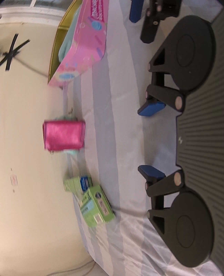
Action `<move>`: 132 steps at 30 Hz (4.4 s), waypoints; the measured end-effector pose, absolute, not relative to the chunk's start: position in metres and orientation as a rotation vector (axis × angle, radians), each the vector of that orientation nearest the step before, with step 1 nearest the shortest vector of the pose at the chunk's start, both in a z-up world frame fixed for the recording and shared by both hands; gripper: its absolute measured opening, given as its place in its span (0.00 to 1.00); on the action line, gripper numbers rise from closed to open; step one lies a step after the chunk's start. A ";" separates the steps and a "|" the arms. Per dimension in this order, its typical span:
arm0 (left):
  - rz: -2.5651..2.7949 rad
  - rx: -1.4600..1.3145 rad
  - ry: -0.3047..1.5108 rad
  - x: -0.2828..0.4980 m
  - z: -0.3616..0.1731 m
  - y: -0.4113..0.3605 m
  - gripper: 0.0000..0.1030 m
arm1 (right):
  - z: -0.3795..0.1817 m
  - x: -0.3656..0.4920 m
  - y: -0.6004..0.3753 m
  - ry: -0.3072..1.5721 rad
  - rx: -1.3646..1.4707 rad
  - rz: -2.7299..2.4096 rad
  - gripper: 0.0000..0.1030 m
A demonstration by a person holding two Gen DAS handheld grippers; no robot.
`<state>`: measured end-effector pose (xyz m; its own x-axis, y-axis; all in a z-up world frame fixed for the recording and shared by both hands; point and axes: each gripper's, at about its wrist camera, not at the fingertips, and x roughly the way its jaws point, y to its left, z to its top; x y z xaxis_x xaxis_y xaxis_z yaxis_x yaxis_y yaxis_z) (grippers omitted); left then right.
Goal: Organize objects
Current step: 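Move the right gripper back toward the green medicine box, then grasp the green medicine box with the right gripper, then carry the green box into the pink tin and open the right gripper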
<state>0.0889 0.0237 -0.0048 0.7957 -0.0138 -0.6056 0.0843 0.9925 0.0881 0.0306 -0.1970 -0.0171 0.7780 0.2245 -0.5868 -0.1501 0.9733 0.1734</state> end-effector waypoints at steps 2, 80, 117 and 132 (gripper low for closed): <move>-0.034 0.105 0.646 0.091 -0.004 0.035 0.63 | -0.017 0.034 -0.184 0.654 0.095 0.226 0.71; -0.550 -0.145 0.733 0.088 0.017 0.003 0.68 | 0.000 -0.036 -0.306 0.519 0.083 0.170 0.83; -0.641 0.011 0.642 0.215 0.080 -0.188 0.59 | 0.023 0.095 -0.385 0.431 0.087 0.036 0.57; -0.555 -0.043 0.680 0.236 0.064 -0.194 0.59 | 0.018 0.113 -0.410 0.356 0.117 -0.120 0.76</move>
<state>0.2359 -0.1943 0.0639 0.6387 -0.5000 -0.5848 0.4725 0.8548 -0.2147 0.1129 -0.4098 0.0183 0.9303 -0.0968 -0.3539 0.1380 0.9861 0.0929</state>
